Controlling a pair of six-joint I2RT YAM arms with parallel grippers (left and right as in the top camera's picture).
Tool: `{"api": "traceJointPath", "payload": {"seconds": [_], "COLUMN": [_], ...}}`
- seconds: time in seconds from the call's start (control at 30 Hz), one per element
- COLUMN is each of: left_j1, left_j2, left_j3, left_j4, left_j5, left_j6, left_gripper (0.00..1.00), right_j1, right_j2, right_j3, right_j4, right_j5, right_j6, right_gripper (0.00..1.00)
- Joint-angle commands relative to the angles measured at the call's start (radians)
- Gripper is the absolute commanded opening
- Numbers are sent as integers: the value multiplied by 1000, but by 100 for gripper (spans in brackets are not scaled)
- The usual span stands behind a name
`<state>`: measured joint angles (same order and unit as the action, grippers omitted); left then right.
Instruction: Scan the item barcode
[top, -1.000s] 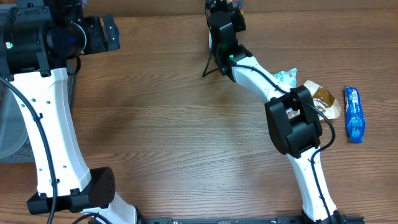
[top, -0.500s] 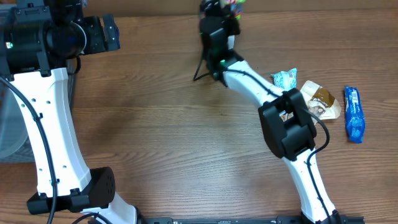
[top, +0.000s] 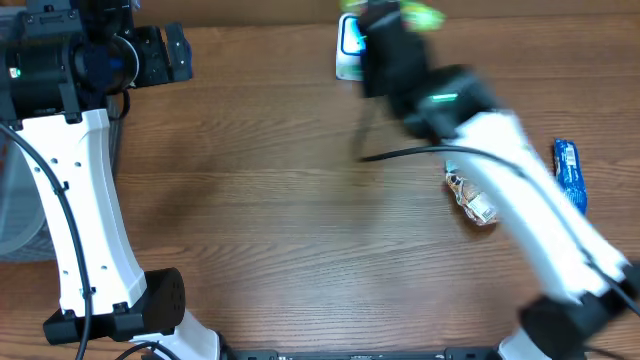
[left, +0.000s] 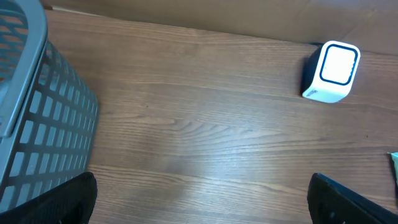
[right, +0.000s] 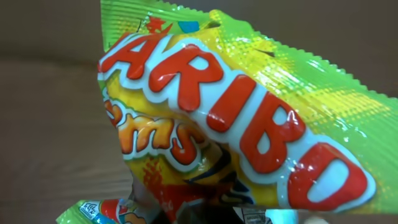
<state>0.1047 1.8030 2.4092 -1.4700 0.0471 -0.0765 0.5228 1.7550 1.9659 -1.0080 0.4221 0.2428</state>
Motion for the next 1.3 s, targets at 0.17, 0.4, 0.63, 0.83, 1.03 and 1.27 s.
{"api": "traceJointPath", "payload": {"seconds": [0.17, 0.4, 0.63, 0.83, 1.03, 1.27], "left_j1": [0, 0, 0, 0, 0, 0], "left_j2": [8, 8, 8, 8, 8, 8], "left_j3": [3, 3, 3, 3, 3, 3], "left_j4": [1, 1, 1, 1, 1, 1], "left_j5": [-3, -3, -3, -3, -3, -3], "left_j6": [-10, -10, -10, -10, -10, -10], "left_gripper": [100, 100, 100, 100, 100, 99], "right_j1": [-558, -674, -674, -626, -621, -621], "right_j2": [3, 80, -3, -225, -505, -738], "right_j3": [-123, -338, -93, 277, 286, 286], "right_j4": [-272, -259, -451, -686, -686, -686], "right_j5": [-336, -373, -410, -500, -515, -466], "right_j6": [159, 150, 98, 56, 69, 60], "right_gripper": [4, 57, 63, 94, 100, 100]}}
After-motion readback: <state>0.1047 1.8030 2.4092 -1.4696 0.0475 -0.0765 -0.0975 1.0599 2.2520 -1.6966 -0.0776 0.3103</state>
